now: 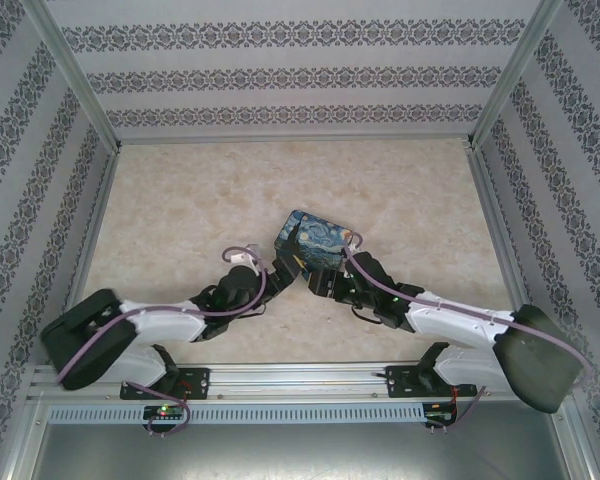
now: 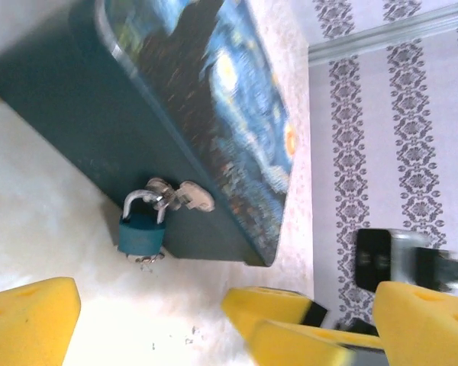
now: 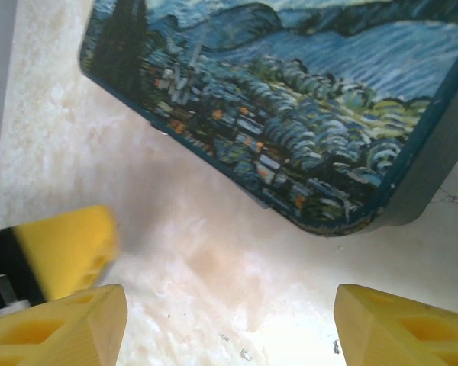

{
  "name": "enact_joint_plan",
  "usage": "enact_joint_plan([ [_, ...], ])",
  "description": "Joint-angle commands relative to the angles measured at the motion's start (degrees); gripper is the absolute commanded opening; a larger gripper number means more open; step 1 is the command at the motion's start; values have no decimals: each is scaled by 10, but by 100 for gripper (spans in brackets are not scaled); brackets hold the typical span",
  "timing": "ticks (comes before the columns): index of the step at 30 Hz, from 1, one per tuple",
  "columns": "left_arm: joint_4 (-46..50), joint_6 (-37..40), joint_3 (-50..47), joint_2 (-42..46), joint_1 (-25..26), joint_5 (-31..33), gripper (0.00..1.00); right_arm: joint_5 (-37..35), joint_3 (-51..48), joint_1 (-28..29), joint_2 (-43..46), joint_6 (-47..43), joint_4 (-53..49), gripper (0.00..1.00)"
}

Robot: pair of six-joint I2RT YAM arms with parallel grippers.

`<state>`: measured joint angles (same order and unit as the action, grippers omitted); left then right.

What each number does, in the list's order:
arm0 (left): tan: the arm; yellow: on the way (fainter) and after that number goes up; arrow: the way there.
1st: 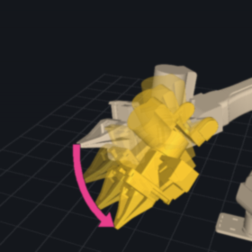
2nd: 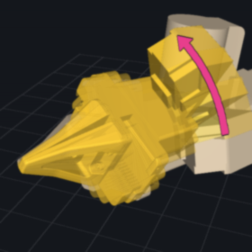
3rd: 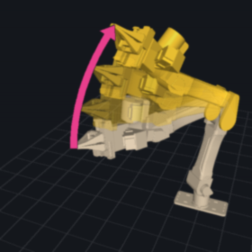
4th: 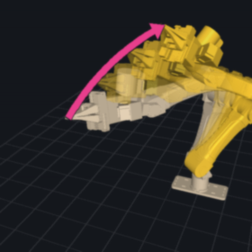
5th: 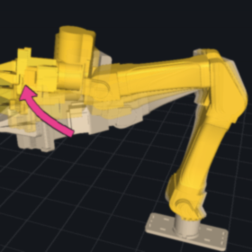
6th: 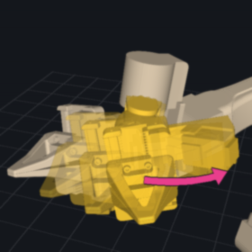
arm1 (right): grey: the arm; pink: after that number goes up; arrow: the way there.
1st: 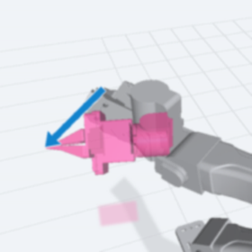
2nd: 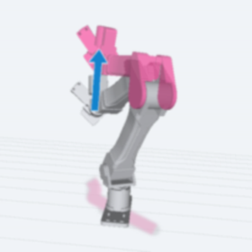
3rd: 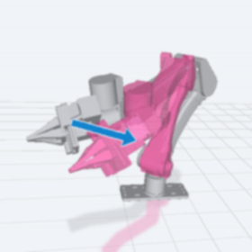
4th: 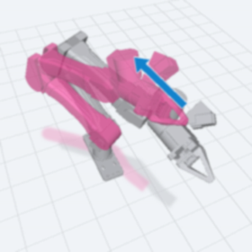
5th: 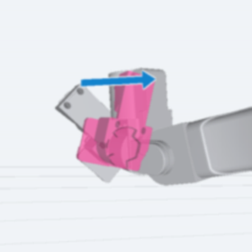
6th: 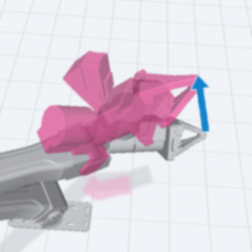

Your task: Unlock a padlock with a key

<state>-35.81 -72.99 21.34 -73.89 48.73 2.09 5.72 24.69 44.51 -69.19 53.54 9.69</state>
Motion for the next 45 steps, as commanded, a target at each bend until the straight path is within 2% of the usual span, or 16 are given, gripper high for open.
enact_joint_plan([
  [1,207,99,39,76,-6,56,99,8,29,0,-32,1,27,72],
  [4,288,130,67,114,-27,45,99,10,48,-17,-48,-14,27,72],
  [10,378,169,105,134,-48,34,99,35,86,-72,-70,-34,20,72],
  [20,422,216,149,119,-70,30,100,70,151,-153,-125,-82,0,71],
  [24,442,239,192,82,-82,16,99,94,127,-155,-105,-95,23,68],
  [33,482,292,305,-54,-135,-51,99,120,57,-153,-79,-154,54,44],
  [40,559,364,415,-148,-169,-64,99,154,62,-153,-134,-179,90,44],
  [45,579,381,454,-186,-183,-75,99,172,67,-152,-175,-173,132,42],
])
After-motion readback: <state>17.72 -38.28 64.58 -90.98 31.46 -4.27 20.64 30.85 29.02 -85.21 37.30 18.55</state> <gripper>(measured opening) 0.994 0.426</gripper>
